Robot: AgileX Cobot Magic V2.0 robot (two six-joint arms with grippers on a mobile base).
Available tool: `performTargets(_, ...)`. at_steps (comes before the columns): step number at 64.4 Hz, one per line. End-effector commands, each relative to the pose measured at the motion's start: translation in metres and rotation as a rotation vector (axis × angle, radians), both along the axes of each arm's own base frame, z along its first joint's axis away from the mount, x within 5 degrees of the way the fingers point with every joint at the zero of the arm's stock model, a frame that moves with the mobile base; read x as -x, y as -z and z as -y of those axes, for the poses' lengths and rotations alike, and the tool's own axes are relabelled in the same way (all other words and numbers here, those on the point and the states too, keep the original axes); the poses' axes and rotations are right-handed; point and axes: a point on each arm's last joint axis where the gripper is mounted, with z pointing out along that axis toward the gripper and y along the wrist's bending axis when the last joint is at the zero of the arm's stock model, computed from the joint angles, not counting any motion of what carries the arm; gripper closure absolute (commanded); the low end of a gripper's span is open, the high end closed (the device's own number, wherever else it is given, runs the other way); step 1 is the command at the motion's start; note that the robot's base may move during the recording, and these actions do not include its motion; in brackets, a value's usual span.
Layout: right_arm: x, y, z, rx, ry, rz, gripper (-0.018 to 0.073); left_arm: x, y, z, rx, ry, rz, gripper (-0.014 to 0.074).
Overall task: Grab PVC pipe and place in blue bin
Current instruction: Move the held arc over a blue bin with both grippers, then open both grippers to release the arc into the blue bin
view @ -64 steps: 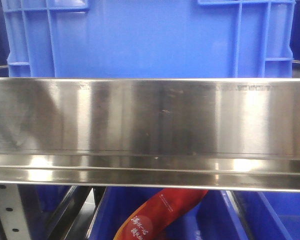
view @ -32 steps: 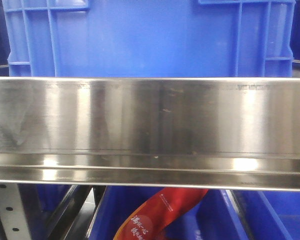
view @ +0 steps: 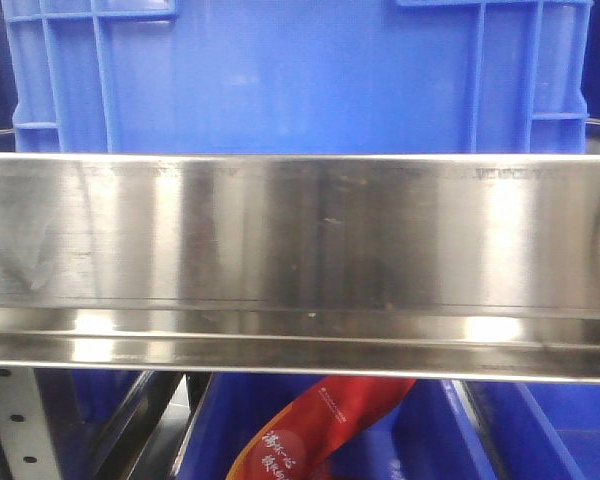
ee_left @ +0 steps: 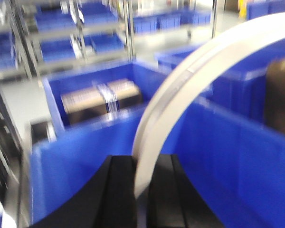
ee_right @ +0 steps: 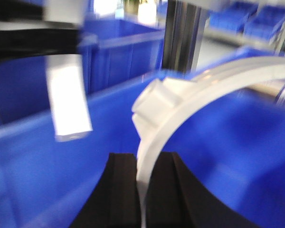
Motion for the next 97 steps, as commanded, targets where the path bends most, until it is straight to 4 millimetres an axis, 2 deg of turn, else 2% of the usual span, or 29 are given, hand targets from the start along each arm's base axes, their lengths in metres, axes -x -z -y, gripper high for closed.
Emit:
performTargets(1, -0.004, 0.001, -0.002, -0.016, -0.002, -0.010, 0.0718, -0.005, -0.001, 0.002, 0.023, -0.003, 0.011, 0.0702)
performTargets(6, -0.003, 0.004, -0.002, -0.004, -0.004, -0.041, 0.0654, -0.006, 0.002, 0.002, 0.012, -0.003, -0.012, 0.0651)
performTargets(9, -0.003, 0.005, -0.002, -0.001, -0.005, -0.051, 0.0601, -0.006, 0.003, 0.002, 0.008, -0.003, -0.019, 0.0589)
performTargets(16, -0.003, 0.005, -0.002, 0.002, -0.005, -0.057, 0.0368, -0.006, 0.003, 0.002, 0.008, -0.003, -0.019, 0.0419)
performTargets(21, -0.003, 0.005, -0.002, 0.001, -0.005, -0.055, 0.0248, -0.005, 0.004, 0.002, 0.005, -0.003, -0.025, 0.0318)
performTargets(25, -0.003, 0.005, -0.002, 0.001, -0.005, -0.055, 0.0194, -0.005, 0.005, 0.003, 0.000, -0.001, -0.036, 0.0272)
performTargets(29, -0.003, 0.005, -0.002, 0.000, -0.005, -0.053, 0.0187, -0.005, 0.006, 0.002, -0.007, 0.000, -0.049, 0.0232)
performTargets(41, -0.001, 0.002, -0.001, 0.005, -0.004, -0.039, 0.0189, -0.002, 0.005, 0.002, 0.012, 0.004, -0.071, 0.0231)
performTargets(45, 0.003, -0.004, 0.001, -0.003, -0.003, -0.013, 0.0223, 0.002, 0.000, 0.001, 0.036, 0.007, -0.065, 0.0267)
performTargets(51, 0.010, -0.014, 0.003, -0.019, -0.002, 0.029, 0.0329, 0.012, -0.011, -0.004, 0.062, 0.010, -0.043, 0.0401)
performTargets(62, 0.010, -0.019, 0.007, -0.025, 0.008, 0.064, 0.0643, 0.018, -0.018, -0.007, 0.071, 0.011, -0.025, 0.0707)
performTargets(66, 0.009, -0.019, 0.009, -0.027, 0.018, 0.063, 0.0727, 0.018, -0.017, -0.006, 0.088, 0.012, -0.039, 0.0708)
performTargets(73, 0.020, -0.033, 0.020, -0.132, 0.055, 0.085, 0.0727, 0.031, -0.029, -0.011, 0.148, 0.021, -0.030, 0.0707)
performTargets(82, 0.047, -0.051, 0.035, -0.133, 0.076, 0.187, 0.0727, 0.060, -0.038, -0.024, 0.185, 0.025, 0.040, 0.0707)
performTargets(90, 0.070, -0.039, 0.047, -0.101, 0.096, 0.212, 0.0727, 0.087, -0.025, -0.039, 0.232, 0.014, 0.101, 0.0707)
performTargets(97, 0.092, -0.025, 0.057, -0.113, 0.110, 0.254, 0.0727, 0.115, -0.003, -0.053, 0.244, 0.008, 0.097, 0.0707)
